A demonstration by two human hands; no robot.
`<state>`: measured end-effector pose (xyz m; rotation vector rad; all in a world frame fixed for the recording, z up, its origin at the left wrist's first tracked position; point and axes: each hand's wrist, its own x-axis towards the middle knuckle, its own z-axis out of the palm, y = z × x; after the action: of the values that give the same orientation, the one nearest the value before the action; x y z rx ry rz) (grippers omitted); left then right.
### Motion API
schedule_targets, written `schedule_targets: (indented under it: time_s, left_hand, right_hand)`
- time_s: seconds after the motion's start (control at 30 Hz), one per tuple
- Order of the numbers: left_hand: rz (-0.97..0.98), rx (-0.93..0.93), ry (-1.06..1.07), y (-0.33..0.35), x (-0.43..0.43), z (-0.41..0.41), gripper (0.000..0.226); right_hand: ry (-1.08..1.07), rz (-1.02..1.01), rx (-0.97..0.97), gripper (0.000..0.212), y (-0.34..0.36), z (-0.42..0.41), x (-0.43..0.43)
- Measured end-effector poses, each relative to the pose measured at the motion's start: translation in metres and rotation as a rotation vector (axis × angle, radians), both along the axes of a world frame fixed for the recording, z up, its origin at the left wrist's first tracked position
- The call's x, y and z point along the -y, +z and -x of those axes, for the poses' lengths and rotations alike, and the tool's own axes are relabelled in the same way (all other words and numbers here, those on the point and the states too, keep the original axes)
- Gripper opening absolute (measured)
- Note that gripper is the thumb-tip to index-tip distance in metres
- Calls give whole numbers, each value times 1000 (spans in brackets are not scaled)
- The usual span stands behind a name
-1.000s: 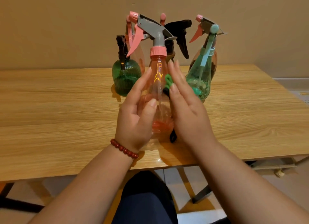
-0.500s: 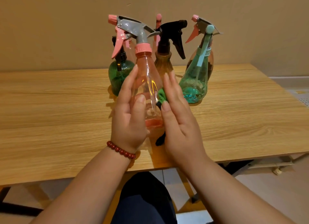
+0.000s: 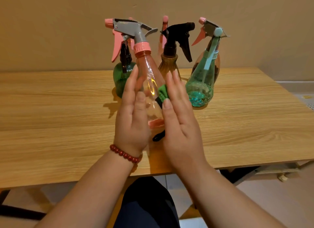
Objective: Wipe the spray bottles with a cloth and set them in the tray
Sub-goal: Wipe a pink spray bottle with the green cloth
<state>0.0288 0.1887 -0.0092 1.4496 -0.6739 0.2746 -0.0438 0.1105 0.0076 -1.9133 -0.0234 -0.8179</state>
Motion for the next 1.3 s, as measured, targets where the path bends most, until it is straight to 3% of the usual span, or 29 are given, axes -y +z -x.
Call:
schedule_targets:
  time_s: [0.13,0.27,0.43,0.6,0.67,0.8,0.97,1.17,1.3]
  left_hand:
    - [13,-34,-49,2,0,2,61]
    - [100,-28,-126,2,-1,2,54]
    - [51,30,-134,1,0,3,48]
    - [82,10,-117,2,1,3,51]
    - [109,-4,-134,2,0,4,51]
    - [104,31,-121,1,-3,5,48]
    - [90,-29,-124,2,-4,6,53]
    - [-61,0,6,0,-6,0,55]
    - [17,-98,-171,6,-6,4,58]
  right_hand:
    - [28,41,35,47,6,-4,4]
    - [9,105,-5,47,4,-5,5]
    - [71,-233,-142,40,12,-5,21]
    - [6,83,0,46,-5,2,1]
    - [16,64,14,46,-4,-1,4]
    - [67,-229,-74,43,2,-7,10]
    - [8,-18,27,44,-7,-2,-1]
    - [-11,12,37,45,-4,0,5]
    - [49,16,6,47,-3,-3,8]
